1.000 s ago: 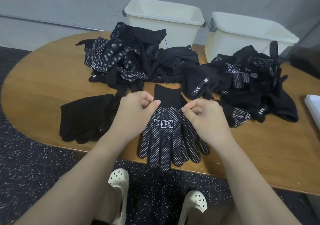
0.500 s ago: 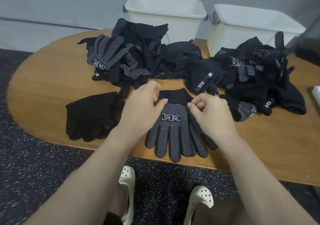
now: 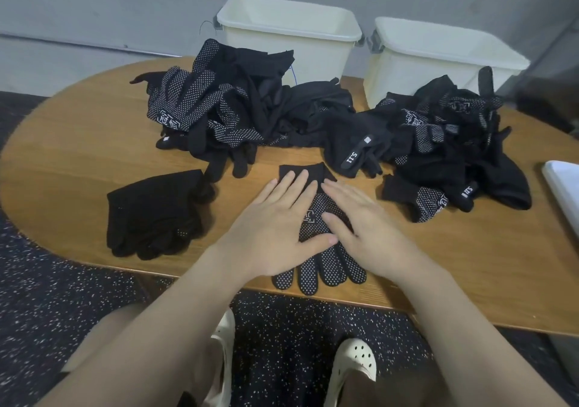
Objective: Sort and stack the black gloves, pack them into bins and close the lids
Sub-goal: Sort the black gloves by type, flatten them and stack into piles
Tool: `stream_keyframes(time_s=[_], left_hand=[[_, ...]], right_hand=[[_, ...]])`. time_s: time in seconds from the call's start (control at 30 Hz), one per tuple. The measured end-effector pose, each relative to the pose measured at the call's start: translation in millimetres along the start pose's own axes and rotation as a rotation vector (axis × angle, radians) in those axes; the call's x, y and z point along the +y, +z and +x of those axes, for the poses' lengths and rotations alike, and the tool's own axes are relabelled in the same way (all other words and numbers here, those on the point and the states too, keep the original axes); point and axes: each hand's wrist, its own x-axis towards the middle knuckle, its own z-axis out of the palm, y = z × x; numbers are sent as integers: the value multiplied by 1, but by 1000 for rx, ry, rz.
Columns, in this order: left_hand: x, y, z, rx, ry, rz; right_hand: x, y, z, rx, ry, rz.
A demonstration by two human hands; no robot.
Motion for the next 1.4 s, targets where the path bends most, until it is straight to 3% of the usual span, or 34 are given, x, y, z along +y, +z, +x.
stream_keyframes(time_s=[0.13,0.6,0.7,0.8,0.87,1.13,1.4], left_hand=[[-8,-5,7,-52,26,-10],[-11,-3,-42,1,-7,7],[-12,-10,-49,79,-10,-64],[-21,-24,-54,288,-39,-63],[-32,-34,-56,382,-96,-32],[-95,-58,-40,644,-364,-14],[-120,-54,-16,649,-486,-161]], right_hand=[[-2,1,-4,-177,59,-200],[-17,-2,-12,-191,114,-223],[-24,-4,-8,-20,130,-188],[-35,-5,8,240,76,-141],[-44,-4,24,316,35,-51],[-90,18,86,353,-106,99],[-101,32,127,489,-116,-69]])
